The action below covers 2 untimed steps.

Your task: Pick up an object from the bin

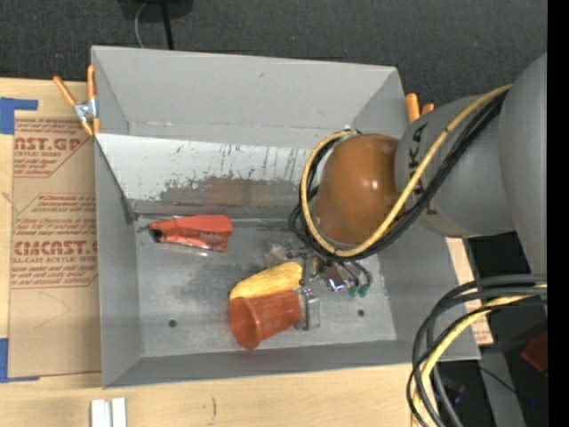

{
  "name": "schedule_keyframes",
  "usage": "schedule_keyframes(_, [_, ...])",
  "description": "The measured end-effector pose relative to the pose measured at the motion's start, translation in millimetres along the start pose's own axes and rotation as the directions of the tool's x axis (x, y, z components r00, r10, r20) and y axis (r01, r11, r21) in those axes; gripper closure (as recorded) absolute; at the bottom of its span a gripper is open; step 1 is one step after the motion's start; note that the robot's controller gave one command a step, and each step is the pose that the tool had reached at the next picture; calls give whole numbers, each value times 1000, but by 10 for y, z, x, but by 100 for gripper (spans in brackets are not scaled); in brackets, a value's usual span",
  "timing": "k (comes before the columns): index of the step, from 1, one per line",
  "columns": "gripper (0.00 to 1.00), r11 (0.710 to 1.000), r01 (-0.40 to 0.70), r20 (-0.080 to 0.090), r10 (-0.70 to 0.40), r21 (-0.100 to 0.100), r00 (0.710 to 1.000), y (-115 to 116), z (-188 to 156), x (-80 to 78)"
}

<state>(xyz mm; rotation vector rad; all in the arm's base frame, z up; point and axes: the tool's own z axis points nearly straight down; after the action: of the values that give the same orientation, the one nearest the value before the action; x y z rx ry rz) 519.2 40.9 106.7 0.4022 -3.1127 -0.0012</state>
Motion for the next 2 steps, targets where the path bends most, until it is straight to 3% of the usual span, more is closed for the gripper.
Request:
schedule_keyframes(1, [100,941,339,13,-339,4,941,259,274,-31])
schedule_keyframes(2, [100,941,339,13,-339,3,941,258,274,-31])
